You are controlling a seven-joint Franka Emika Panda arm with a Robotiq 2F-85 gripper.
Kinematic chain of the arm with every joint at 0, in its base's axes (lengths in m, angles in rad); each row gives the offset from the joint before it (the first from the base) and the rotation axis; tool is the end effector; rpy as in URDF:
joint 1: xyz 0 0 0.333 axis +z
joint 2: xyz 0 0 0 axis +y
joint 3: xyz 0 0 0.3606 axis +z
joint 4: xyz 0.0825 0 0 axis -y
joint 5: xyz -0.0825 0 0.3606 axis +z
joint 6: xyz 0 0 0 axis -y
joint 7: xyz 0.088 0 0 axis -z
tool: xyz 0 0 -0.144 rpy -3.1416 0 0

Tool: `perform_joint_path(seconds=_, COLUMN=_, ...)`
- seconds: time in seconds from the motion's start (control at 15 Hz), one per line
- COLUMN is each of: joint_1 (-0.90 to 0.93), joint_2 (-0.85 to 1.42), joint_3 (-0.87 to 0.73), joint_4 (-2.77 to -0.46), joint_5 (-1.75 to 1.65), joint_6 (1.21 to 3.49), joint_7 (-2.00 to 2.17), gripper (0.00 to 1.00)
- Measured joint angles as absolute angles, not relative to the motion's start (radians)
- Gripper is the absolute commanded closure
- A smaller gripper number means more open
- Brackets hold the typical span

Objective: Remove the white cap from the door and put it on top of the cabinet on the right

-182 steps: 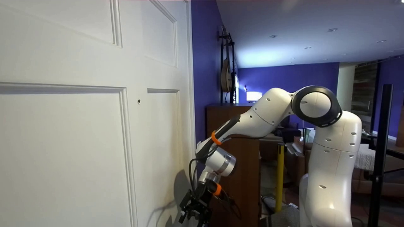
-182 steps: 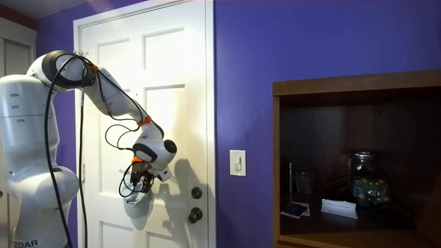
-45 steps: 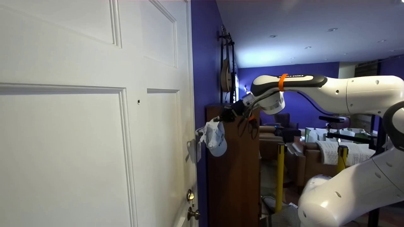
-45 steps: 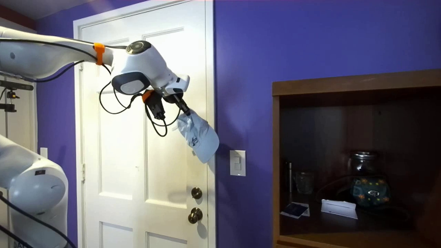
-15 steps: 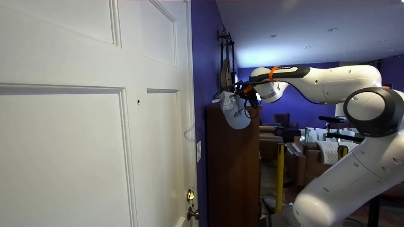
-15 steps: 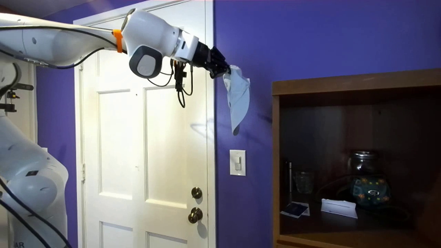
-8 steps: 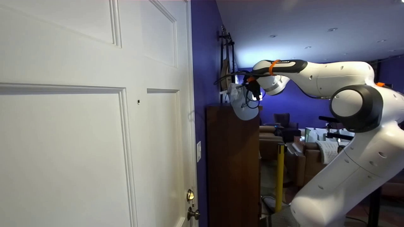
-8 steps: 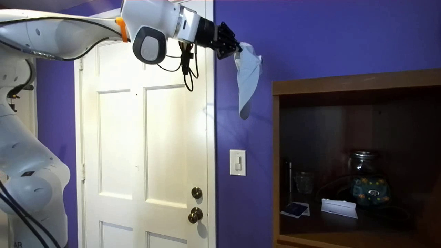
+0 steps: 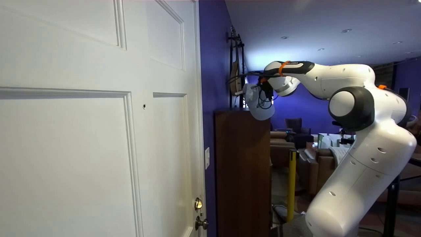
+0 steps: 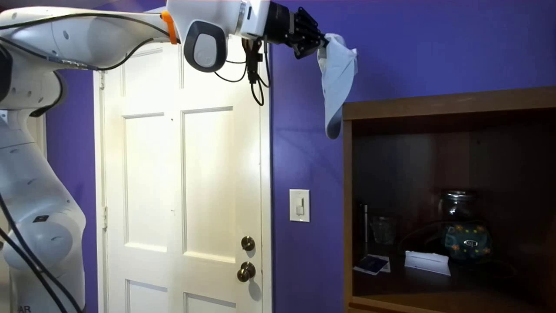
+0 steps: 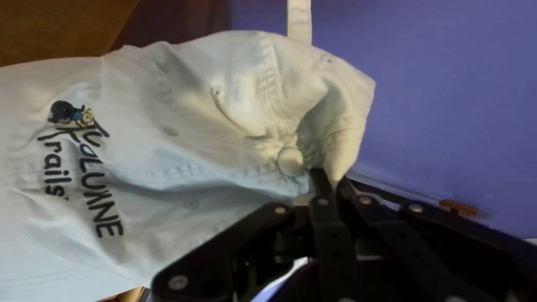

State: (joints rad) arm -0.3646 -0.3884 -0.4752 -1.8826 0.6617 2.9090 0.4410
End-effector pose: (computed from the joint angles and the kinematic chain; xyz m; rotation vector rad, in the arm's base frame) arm 0.2377 -0.4232 0.8299 -1.1876 1.7081 -1.7519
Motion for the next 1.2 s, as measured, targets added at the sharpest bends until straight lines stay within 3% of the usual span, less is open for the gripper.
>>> perform_joint_path(seconds=0.73, joint_1=-0.078, joint_2=-0.183, joint_3=-0.804, joint_4=-1.703, joint_5=0.963, joint_6=2.932, joint_7=0.146, gripper=0.96)
perform_joint_path(seconds=1.2, joint_1=-0.062, joint_2=-0.130, joint_3=-0.840, joint_4=-1.670, joint_5=0.989, joint_6=2.932, joint_7=0.130, gripper=0.96)
